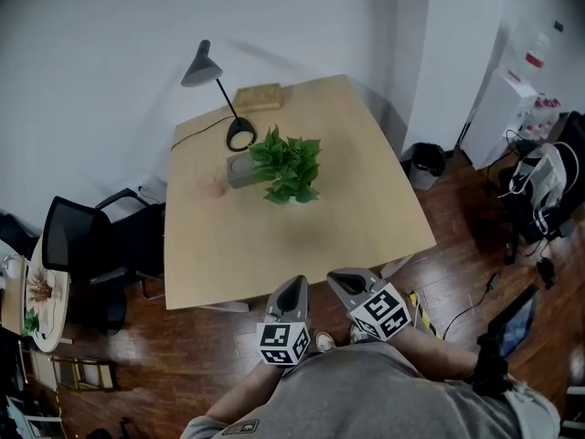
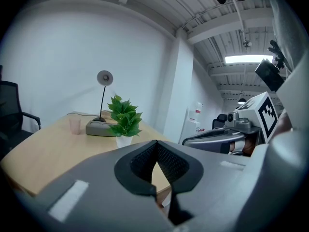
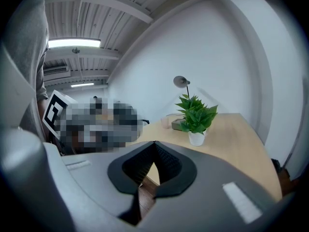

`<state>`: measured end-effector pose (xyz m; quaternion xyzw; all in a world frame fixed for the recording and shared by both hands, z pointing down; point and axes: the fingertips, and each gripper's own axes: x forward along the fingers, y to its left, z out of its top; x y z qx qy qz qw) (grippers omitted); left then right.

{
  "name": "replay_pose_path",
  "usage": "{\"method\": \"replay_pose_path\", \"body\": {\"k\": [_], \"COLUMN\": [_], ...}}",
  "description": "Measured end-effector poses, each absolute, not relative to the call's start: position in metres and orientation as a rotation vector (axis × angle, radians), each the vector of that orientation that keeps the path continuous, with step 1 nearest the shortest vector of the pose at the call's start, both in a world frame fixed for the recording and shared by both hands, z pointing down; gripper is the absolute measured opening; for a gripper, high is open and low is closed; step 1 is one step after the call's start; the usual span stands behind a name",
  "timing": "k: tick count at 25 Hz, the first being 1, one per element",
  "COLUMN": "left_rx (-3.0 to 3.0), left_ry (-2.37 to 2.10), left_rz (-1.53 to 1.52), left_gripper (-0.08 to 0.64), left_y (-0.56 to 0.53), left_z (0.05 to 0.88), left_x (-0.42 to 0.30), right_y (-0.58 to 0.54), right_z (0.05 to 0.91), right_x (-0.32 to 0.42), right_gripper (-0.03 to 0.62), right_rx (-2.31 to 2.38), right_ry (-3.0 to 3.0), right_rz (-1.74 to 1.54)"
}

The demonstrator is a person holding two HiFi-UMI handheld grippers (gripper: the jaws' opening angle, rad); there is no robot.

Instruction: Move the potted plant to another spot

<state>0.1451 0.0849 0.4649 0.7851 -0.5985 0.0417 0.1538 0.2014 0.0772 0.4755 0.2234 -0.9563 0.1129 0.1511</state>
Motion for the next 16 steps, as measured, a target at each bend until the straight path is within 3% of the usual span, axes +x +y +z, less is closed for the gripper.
{"method": "replay_pose_path", "body": {"k": [16], "left_rx": [2.239], "left_ry": [-1.722], "left_rz": [0.078], "left_gripper": [-0.006], "left_y": [0.084], "left_z": [0.465], "left_x": [0.134], "right_y": [0.073], "right_z": [0.466], "right_x": [0.19], "right_gripper": [0.006], "right_rx": [0.669], "right_ry": [-2.757], "right_rz": [0.281]}}
